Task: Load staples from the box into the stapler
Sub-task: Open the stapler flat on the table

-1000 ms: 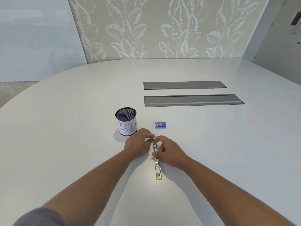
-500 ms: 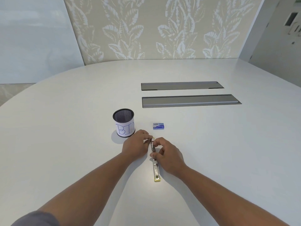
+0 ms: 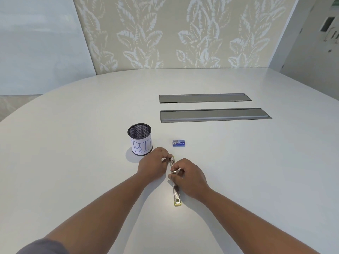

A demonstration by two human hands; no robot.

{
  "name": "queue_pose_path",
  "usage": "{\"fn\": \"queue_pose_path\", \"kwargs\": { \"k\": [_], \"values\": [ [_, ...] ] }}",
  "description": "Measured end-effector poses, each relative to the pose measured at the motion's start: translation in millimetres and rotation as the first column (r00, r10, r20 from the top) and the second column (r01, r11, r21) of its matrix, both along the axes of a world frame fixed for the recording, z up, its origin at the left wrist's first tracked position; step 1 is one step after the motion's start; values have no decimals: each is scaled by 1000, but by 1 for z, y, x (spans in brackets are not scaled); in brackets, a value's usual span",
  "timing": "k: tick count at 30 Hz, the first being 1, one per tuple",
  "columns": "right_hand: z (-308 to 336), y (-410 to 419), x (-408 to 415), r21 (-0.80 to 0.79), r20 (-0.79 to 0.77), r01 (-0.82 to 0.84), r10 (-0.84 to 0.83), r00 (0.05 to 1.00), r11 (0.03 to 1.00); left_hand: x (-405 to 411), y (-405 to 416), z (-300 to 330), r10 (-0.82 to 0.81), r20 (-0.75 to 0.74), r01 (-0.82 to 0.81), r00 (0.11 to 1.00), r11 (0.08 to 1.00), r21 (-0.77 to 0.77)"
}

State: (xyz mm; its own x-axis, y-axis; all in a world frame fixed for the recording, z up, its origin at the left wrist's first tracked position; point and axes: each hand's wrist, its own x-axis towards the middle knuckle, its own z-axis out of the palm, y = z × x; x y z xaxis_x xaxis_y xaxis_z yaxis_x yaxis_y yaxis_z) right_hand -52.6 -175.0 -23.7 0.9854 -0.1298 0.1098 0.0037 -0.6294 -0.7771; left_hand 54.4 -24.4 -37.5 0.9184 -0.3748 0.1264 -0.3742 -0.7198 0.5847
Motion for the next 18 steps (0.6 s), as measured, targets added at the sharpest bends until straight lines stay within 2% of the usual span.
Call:
{"fn": "queue_pose_path", "kwargs": {
  "k": [3,6,10,13,15,16,18],
  "values": [
    [7,-8,3,155,-45,-55,63,997,986,2,0,1,-4,6,4,1000,1000,-14],
    [15,-16,6,378,-136,-95,156,978,921,3,1,0,-5,8,5,1000,1000,-20],
    [22,-18,12,545,-217,1,139,966,839,4,3,-1,-24,0,24,1000,999,-43],
    [23,-18,20,495,-266,95,47,963,864,5,2,1,-31,-3,31,1000,999,-39],
    [21,-17,23,406,-273,87,30,962,910,5,2,1,-31,-7,31,999,999,-37],
    [21,-17,24,320,-252,53,30,967,946,4,2,0,-31,-9,31,999,999,-37],
    [21,-17,27,38,-170,-54,60,984,998,4,2,0,-34,-10,33,999,999,-34]
  ]
}}
